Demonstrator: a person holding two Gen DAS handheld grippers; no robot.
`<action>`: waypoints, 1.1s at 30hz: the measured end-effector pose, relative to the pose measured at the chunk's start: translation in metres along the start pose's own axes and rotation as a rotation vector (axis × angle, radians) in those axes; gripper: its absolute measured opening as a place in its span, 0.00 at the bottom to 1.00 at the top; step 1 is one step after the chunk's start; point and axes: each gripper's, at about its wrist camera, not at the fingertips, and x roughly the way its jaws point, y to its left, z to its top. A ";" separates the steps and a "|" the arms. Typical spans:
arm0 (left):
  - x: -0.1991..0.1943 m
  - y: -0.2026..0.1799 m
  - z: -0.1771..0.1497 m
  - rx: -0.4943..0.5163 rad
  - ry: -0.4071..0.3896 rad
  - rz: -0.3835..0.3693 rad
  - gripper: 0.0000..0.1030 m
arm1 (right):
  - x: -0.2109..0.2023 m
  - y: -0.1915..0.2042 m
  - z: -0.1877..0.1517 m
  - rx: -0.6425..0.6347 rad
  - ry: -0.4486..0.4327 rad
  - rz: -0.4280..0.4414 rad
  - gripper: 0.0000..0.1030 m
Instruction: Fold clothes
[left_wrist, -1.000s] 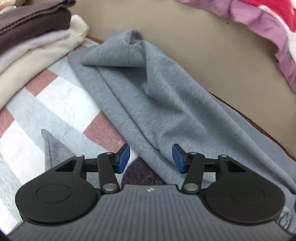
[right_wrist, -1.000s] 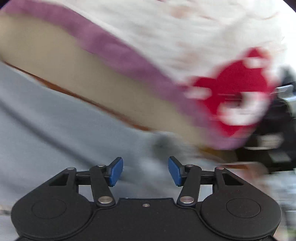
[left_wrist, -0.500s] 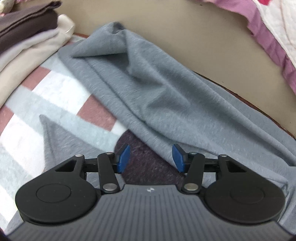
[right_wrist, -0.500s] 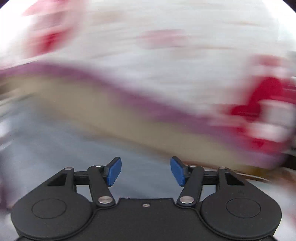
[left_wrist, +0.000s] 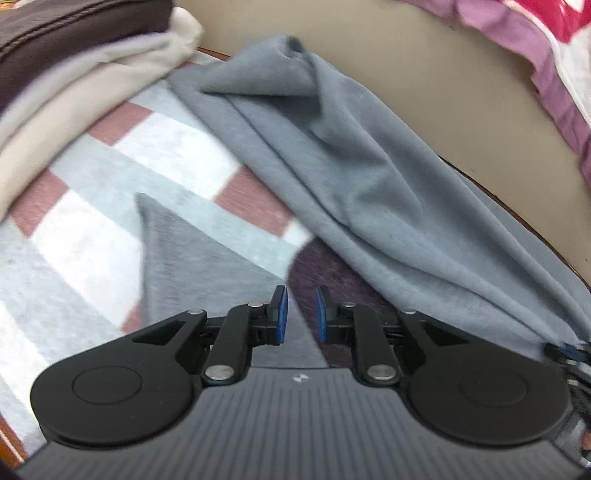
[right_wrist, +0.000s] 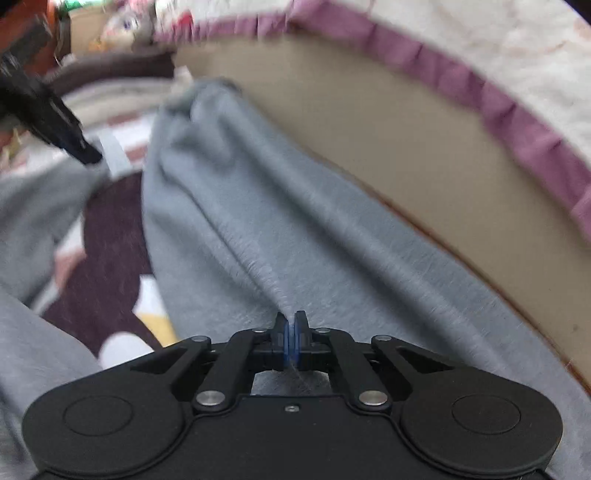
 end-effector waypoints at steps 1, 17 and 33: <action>-0.003 0.004 0.001 -0.007 -0.007 0.003 0.16 | -0.010 -0.002 0.002 0.016 -0.016 0.015 0.03; 0.025 0.040 0.048 -0.083 -0.177 0.031 0.31 | -0.012 0.038 -0.029 -0.121 0.293 0.288 0.04; 0.125 -0.018 0.152 0.359 -0.175 0.235 0.03 | -0.016 0.028 -0.045 -0.059 0.199 0.336 0.08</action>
